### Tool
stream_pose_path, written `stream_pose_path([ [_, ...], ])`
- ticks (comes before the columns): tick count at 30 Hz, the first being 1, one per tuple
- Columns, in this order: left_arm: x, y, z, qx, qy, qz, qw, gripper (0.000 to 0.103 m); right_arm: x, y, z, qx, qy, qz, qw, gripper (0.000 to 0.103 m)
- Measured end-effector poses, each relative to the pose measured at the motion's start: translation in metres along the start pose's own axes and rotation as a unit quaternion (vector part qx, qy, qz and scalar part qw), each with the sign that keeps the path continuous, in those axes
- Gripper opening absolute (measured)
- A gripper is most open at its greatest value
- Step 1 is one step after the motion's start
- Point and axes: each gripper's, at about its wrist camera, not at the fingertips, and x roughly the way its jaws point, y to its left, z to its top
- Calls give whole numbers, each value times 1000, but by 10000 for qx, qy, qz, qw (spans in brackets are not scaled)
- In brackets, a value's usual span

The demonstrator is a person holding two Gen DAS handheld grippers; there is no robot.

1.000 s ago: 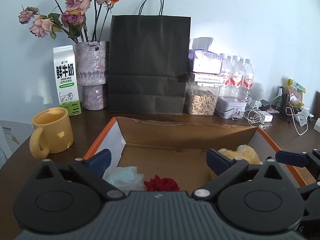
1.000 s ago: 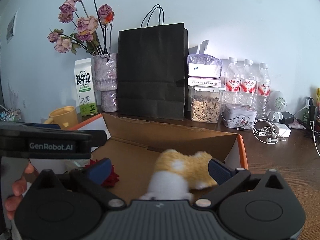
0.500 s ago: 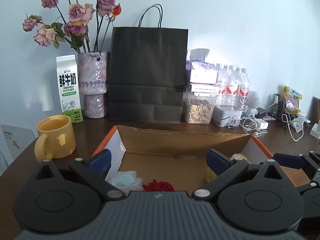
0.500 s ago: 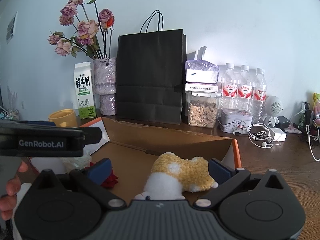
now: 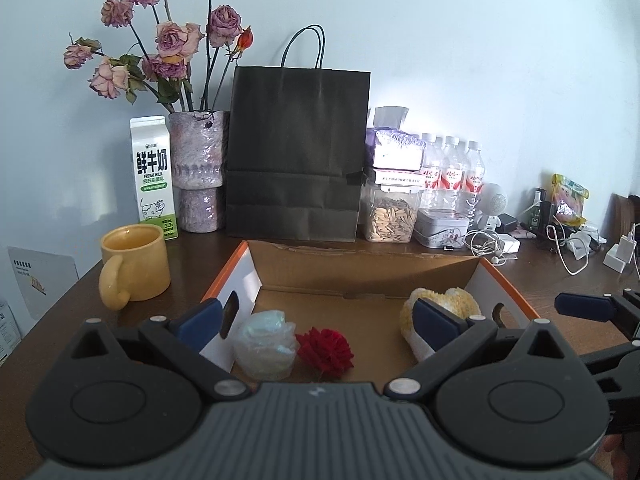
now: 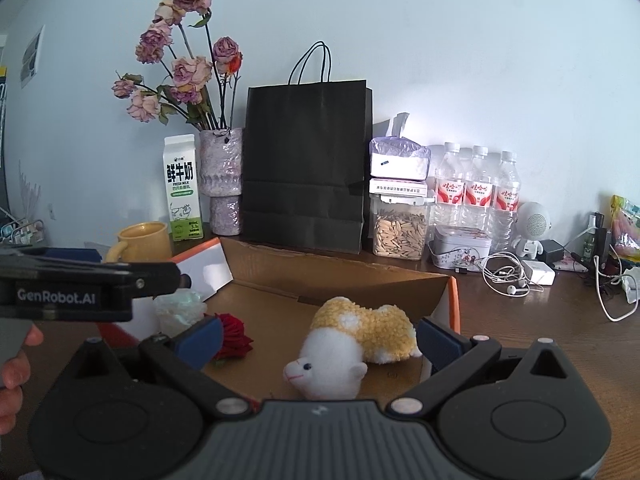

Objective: Organize objects
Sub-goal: 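Withdraw both grippers from the box back toward the remaining items, then grasp the navy zippered pouch with the right gripper while the left grasps the white cloth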

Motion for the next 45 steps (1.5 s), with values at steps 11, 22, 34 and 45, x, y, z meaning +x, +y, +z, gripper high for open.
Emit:
stream_pose_path([
  [11,-47,10,-21,-17,114,5,9999,103,-46,2,-26,37,132,23,9999,103],
  [22,-87,24,-55,5,347,45,9994,103,-88,10,-67,42,460,169,9988,103],
  [34,-106,28,-96,-31,795,-82,9968,103,-105,28,-93,41,860,374,9956,103],
  [45,-109,29,-97,-51,844,-97,9964,103,-86,36,-103,243,1159,297,9925,83],
])
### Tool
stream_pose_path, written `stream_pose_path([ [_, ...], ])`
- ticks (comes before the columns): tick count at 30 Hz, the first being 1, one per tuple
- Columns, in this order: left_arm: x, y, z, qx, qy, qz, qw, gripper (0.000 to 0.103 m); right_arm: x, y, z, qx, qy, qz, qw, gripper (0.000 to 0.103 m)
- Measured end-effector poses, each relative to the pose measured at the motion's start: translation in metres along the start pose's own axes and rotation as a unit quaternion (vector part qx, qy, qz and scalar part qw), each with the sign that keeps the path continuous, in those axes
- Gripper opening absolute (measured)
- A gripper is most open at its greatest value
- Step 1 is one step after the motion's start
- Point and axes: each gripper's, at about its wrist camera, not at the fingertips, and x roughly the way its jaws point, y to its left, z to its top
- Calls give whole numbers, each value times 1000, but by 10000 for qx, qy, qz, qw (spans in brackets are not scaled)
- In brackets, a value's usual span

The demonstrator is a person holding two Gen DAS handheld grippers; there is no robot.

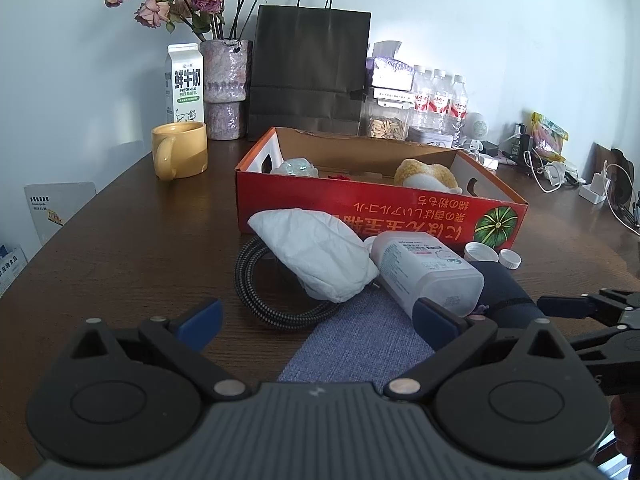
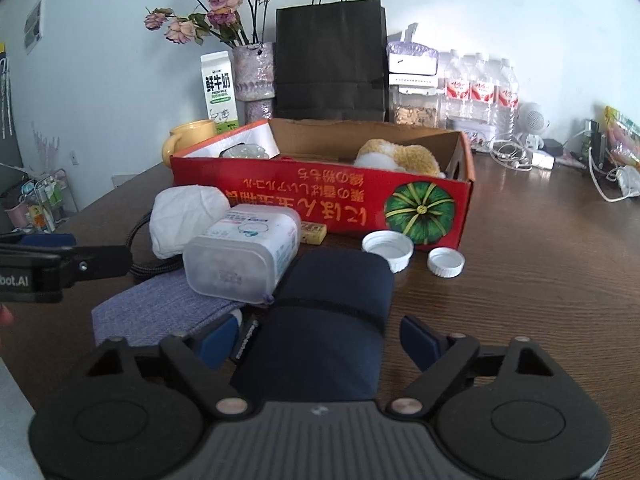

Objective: Organize objects
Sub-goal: 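Grasp the navy zippered pouch with the right gripper while the left grasps the white cloth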

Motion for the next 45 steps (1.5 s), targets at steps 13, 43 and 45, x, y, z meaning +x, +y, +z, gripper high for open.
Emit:
stream_pose_path([
  [13,6,2,-2,-32,94,-55,9999,103,16,-3,-3,65,8,-170,9998,69],
  [43,74,-18,37,-253,130,585,9979,103,-5,-45,2,256,-431,-124,9987,63],
  [45,82,-20,38,-235,188,703,9971,103,-6,-46,3,241,-449,-117,9986,63],
])
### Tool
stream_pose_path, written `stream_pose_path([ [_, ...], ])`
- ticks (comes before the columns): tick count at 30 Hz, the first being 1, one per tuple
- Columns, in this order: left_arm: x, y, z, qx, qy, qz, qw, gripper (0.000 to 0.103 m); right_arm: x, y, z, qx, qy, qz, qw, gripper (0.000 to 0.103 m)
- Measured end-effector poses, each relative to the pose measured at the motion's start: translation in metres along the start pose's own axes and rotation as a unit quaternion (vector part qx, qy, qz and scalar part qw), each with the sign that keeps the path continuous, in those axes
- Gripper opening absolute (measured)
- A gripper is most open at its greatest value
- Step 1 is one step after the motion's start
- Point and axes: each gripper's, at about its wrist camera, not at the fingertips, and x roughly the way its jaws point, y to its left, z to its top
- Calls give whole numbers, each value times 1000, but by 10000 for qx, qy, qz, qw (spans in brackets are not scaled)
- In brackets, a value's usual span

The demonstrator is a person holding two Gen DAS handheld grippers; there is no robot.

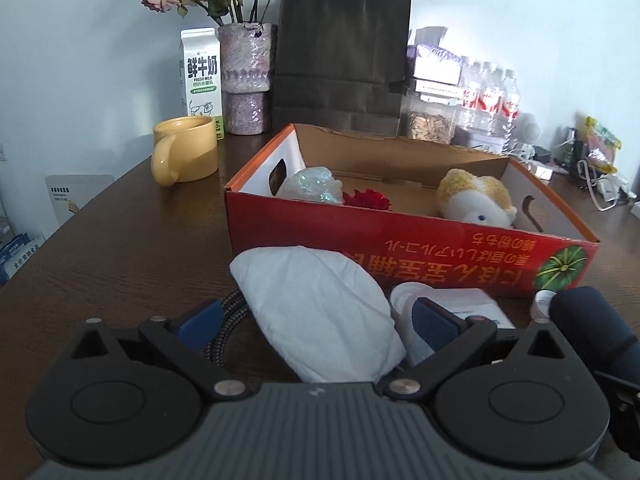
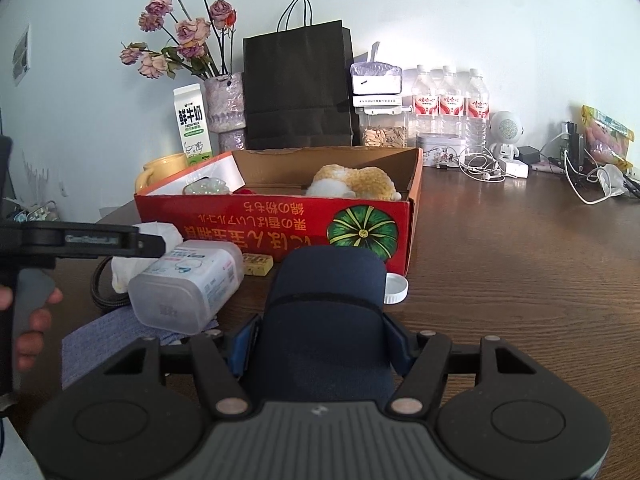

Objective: Organize objects
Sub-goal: 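Grasp the navy zippered pouch with the right gripper while the left grasps the white cloth, then carry the pouch and the white cloth toward the cardboard box with both grippers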

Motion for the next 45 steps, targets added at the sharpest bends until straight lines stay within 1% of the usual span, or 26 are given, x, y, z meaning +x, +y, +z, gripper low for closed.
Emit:
stream_pose_path([
  [5,14,-4,3,-18,97,202,9997,103,1,-4,2,-6,-16,-8,10000,63],
  [8,19,-7,3,40,82,281,9996,103,2,-7,3,-11,-28,3,10000,63],
  [10,22,-7,4,30,86,325,9994,98,3,-8,5,-12,-34,8,10000,63],
  [13,22,-5,4,-5,77,343,9994,85,3,-8,6,-13,-56,34,10000,63],
  [16,17,2,5,-216,23,241,9995,78,2,-7,7,-29,-57,47,10000,63],
  [17,14,4,6,-276,-13,212,9994,72,2,-7,6,-28,-59,48,10000,63],
  [18,11,6,6,-306,-41,200,9993,70,1,-6,6,-27,-62,48,10000,63],
  [19,9,8,6,-320,-60,166,9993,69,0,-5,6,-28,-68,51,10000,63],
  [23,0,16,4,-344,-117,97,9993,59,-3,-2,6,-34,-93,43,9999,63],
  [38,-42,43,4,-300,-498,33,9983,59,-12,8,9,-103,-195,36,9998,63],
  [45,-58,46,5,-240,-635,-44,9977,59,-17,15,11,-154,-228,52,9996,63],
])
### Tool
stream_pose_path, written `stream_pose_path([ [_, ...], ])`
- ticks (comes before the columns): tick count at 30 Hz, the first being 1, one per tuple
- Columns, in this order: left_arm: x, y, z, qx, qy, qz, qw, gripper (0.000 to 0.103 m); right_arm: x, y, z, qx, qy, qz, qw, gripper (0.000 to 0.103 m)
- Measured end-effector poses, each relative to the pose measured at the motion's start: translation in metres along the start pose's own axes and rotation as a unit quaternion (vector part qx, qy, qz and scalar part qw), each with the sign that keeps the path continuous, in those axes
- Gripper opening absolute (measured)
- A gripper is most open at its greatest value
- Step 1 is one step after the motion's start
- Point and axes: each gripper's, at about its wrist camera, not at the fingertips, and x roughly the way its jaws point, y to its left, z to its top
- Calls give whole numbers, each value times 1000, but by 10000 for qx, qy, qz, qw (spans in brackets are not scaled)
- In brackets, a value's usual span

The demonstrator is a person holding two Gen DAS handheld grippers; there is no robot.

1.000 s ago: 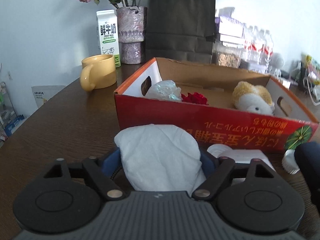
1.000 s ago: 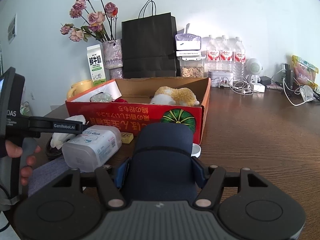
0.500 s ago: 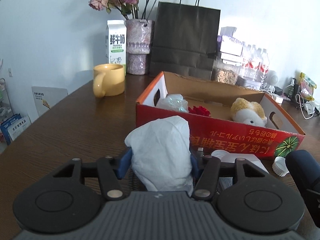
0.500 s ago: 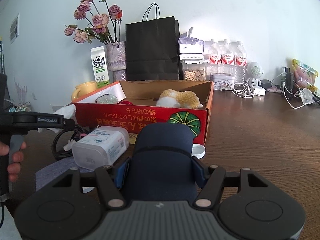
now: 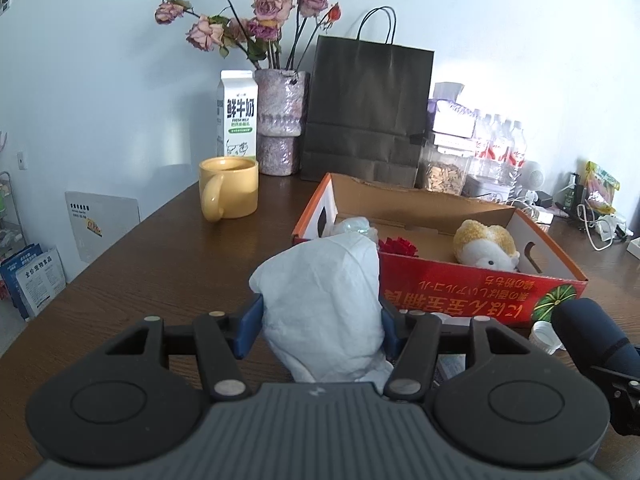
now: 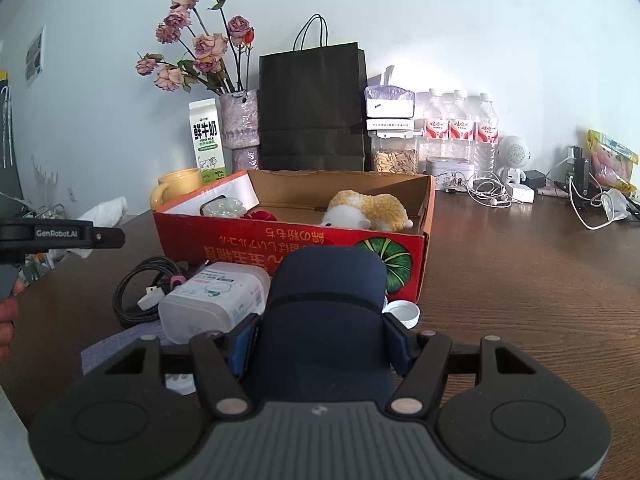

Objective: Organize objects
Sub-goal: 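Carry the pouch and the white cloth toward the cardboard box with both grippers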

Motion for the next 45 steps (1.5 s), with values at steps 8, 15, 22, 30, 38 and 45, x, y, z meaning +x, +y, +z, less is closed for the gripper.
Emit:
stream_pose_path([
  [8,-14,-10,11,214,-199,-201,9994,59,-7,11,14,-131,-171,85,9997,63],
  [15,-10,-26,35,397,-362,-259,9982,59,-2,21,47,-276,-443,220,9984,63],
  [22,9,-45,65,617,-346,-332,9969,59,24,30,85,-382,-515,354,9973,63],
  [30,43,-62,91,798,-232,-359,9959,59,66,32,115,-435,-352,354,9978,63],
  [38,89,-72,102,862,67,-288,9958,59,116,32,132,-407,-83,329,9986,63],
  [45,131,-74,102,980,345,-208,9944,59,163,31,133,-364,246,301,9986,63],
])
